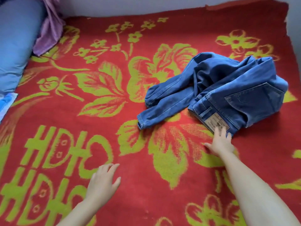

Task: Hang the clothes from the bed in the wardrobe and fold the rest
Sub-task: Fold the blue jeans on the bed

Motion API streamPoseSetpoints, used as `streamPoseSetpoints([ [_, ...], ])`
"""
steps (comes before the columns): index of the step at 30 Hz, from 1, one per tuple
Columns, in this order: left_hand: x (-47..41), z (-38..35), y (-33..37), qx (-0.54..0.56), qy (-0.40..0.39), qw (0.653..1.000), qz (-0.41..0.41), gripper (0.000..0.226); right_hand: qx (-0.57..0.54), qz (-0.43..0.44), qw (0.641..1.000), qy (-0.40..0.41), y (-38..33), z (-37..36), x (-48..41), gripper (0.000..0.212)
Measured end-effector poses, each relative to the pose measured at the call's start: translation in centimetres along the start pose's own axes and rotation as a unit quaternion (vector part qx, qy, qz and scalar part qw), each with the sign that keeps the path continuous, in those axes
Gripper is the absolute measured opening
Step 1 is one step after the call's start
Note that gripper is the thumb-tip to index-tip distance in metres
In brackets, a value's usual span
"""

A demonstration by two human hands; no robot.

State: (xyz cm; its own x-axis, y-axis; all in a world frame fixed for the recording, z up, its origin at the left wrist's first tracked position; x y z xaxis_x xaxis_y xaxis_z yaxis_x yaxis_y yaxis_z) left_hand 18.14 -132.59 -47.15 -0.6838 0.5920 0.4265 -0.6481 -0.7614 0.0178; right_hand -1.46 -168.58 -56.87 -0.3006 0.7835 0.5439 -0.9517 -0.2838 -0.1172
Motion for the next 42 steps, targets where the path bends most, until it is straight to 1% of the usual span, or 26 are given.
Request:
streamPoseSetpoints([
  [2, 0.4, -0.2, -0.9, -0.004, -0.008, 1.0, 0.013, 0.05, -0.03, 0.004, 0.999, 0.044, -0.4, -0.1, -0.5, 0.08],
  [5, 1.1, -0.2, -1.7, -0.013, -0.005, 1.0, 0.016, 0.05, -0.033, -0.015, 0.996, 0.087, -0.2, 0.7, -1.6, 0.065],
  [7, 1.4, 0.1, -2.0, -0.018, 0.003, 1.0, 0.012, 0.049, -0.017, -0.022, 0.994, 0.102, 0.2, 1.3, -2.2, 0.056],
  [11, 2.4, 0.5, -3.0, -0.017, 0.006, 1.0, 0.019, 0.049, 0.028, 0.009, 0.992, 0.119, 1.0, 0.9, -0.8, 0.04],
  [13, 3.1, 0.4, -3.2, -0.021, -0.001, 0.999, 0.024, 0.049, 0.031, 0.016, 0.993, 0.113, 2.7, 0.1, 1.2, 0.036],
  [17, 4.5, -0.2, -3.0, 0.005, -0.014, 1.0, 0.026, 0.048, 0.055, 0.013, 0.996, 0.064, 4.9, -3.3, 7.0, 0.039],
  [19, 5.5, -0.8, -2.3, 0.021, -0.028, 0.999, 0.014, 0.048, 0.063, 0.013, 0.997, 0.033, 5.2, -5.5, 10.9, 0.04],
  [23, 8.5, -2.4, 0.4, 0.037, -0.07, 0.996, -0.035, 0.051, 0.049, 0.02, 0.998, -0.041, 5.0, -9.0, 19.1, 0.04],
  [26, 11.2, -3.2, 2.4, 0.053, -0.103, 0.99, -0.079, 0.054, 0.033, 0.036, 0.995, -0.086, 3.9, -9.9, 25.8, 0.041],
  [28, 12.9, -3.2, 3.6, 0.065, -0.113, 0.985, -0.113, 0.059, 0.015, 0.038, 0.995, -0.088, 3.2, -9.6, 29.5, 0.042],
  [31, 15.2, -1.9, 3.2, 0.073, -0.1, 0.98, -0.157, 0.065, 0.0, 0.035, 0.996, -0.084, 1.6, -8.5, 35.2, 0.045],
  [33, 16.1, -0.9, 2.6, 0.058, -0.088, 0.975, -0.196, 0.07, -0.003, 0.04, 0.996, -0.074, 0.4, -7.5, 38.4, 0.048],
  [35, 17.4, 0.0, 2.1, 0.034, -0.099, 0.962, -0.25, 0.079, -0.003, 0.038, 0.998, -0.058, -0.8, -6.4, 41.5, 0.046],
  [38, 20.1, 1.1, 0.3, -0.026, -0.104, 0.929, -0.355, 0.089, 0.0, 0.032, 0.999, -0.028, -3.3, -5.6, 47.1, 0.045],
  [40, 21.8, 2.0, -1.6, -0.073, -0.072, 0.905, -0.413, 0.088, 0.009, 0.03, 0.999, -0.013, -5.3, -5.7, 51.1, 0.044],
  [42, 22.6, 3.2, -3.4, -0.09, -0.029, 0.879, -0.467, 0.078, 0.011, 0.035, 0.999, -0.002, -7.2, -6.0, 54.1, 0.046],
])
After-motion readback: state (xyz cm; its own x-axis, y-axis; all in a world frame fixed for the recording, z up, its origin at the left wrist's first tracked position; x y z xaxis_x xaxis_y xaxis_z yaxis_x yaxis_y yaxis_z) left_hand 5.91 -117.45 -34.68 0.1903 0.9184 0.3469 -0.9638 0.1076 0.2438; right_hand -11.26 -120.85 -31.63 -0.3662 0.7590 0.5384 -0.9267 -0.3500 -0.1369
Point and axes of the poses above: each hand's wrist, its own x-axis away from the middle knuckle, its own z-axis out of the back of the hand, y = z × x, the point moved 4 cm from there along -x, towards the middle knuckle, and after that the axes turned 3 degrees about y, right-handed, at the moved point
